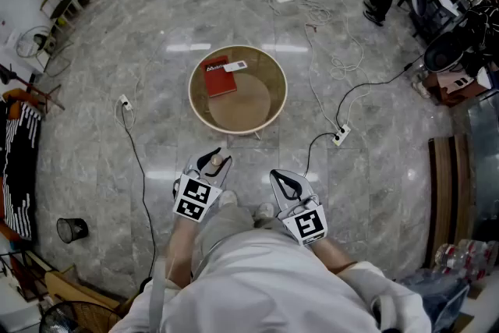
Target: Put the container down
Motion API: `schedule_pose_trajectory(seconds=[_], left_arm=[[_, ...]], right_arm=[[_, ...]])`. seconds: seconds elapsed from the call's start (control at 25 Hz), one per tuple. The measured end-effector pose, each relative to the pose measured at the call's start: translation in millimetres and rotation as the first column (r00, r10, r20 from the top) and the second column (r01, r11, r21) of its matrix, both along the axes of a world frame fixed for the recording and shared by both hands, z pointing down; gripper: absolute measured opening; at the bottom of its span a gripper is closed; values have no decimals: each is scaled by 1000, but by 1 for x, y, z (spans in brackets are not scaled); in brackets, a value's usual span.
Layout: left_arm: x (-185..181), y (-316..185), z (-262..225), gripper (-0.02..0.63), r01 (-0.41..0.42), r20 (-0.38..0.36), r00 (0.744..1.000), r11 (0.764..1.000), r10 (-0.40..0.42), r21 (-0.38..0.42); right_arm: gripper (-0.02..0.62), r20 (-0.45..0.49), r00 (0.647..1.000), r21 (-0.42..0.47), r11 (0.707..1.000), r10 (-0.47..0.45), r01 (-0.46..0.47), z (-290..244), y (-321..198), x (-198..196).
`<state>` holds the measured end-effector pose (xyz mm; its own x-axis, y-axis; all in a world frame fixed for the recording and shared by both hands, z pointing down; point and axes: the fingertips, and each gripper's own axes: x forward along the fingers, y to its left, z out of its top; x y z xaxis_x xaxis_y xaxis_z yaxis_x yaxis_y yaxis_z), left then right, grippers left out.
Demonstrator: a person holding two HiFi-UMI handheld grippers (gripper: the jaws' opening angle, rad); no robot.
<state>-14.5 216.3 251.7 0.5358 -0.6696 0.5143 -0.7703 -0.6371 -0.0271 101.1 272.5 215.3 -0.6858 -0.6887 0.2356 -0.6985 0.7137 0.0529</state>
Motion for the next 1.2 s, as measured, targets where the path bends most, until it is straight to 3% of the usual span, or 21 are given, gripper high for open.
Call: schedule_pose_trajectory(seconds=[0.56, 1.2], left_arm=[[11, 12, -4, 133, 7, 5, 1000, 1000, -7, -7], [27, -17, 16, 133, 23, 14, 1000, 999, -22, -40]], right_arm=[[5, 3, 1000, -2, 1000, 4, -4, -11, 9, 13], [6, 24, 999, 20, 1000, -24, 24, 1, -20, 28]])
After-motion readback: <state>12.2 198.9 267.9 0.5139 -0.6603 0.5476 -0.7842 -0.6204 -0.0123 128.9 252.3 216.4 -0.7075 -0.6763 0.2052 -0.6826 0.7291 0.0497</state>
